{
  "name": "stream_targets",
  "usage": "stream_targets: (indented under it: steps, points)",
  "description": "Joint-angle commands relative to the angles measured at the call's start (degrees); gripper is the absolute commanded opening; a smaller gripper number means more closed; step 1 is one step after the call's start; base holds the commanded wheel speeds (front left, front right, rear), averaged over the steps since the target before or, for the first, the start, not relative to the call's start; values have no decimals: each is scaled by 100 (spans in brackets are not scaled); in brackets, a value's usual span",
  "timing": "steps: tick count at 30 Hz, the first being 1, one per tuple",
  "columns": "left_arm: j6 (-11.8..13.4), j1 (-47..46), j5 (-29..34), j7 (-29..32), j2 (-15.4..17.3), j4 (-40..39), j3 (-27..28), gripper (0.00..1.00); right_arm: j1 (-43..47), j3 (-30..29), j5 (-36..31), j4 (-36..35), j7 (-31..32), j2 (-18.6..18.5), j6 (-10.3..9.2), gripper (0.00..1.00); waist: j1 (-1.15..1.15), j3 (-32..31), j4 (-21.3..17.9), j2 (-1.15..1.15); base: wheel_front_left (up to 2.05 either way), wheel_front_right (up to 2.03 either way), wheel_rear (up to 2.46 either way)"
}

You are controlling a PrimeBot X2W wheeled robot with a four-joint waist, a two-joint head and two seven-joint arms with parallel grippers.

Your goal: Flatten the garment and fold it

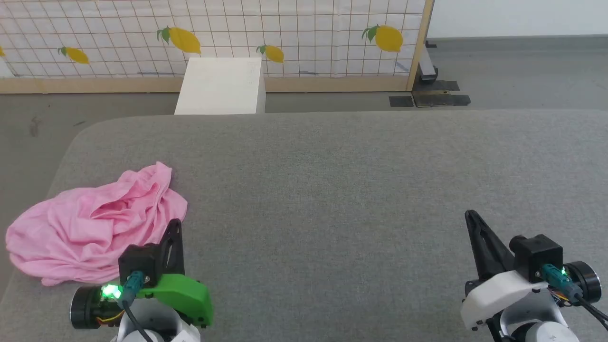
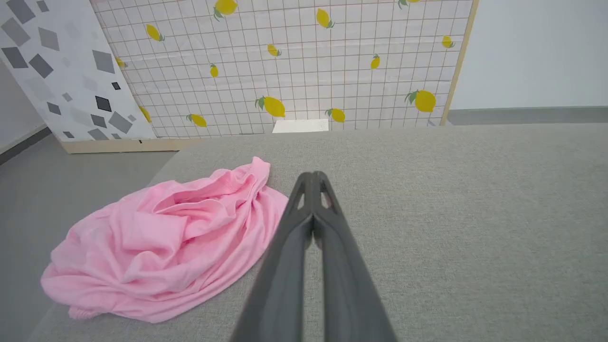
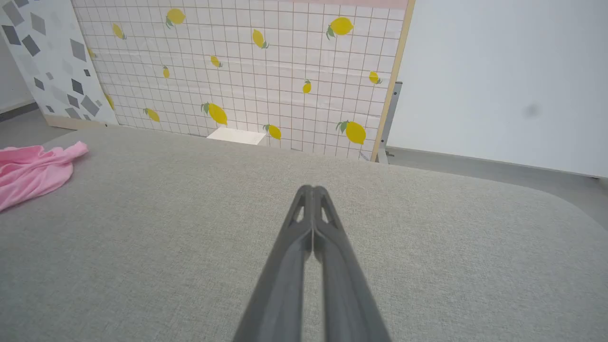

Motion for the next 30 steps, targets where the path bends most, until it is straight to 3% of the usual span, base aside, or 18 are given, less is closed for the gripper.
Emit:
stream_targets:
  steps: [1,21,22,30]
  points:
    - [-5,-18,73,7,-27,-15,13,0,-107,7,-28,9,-47,17,-10,0,0,0,0,41,0,0,0]
    - [-5,-18,73,7,-27,-15,13,0,-107,7,-28,9,-47,17,-10,0,0,0,0,41,0,0,0]
    - [-1,0,0,-1,0,0,0,100,0,1,1,0,0,0,0,100,0,0,0,0,0,0,0]
    - [-30,-25,-38,-80,-1,81,-53,100,0,-22,54,75,-37,0,-1,100,0,-20,-8,2,0,0,0]
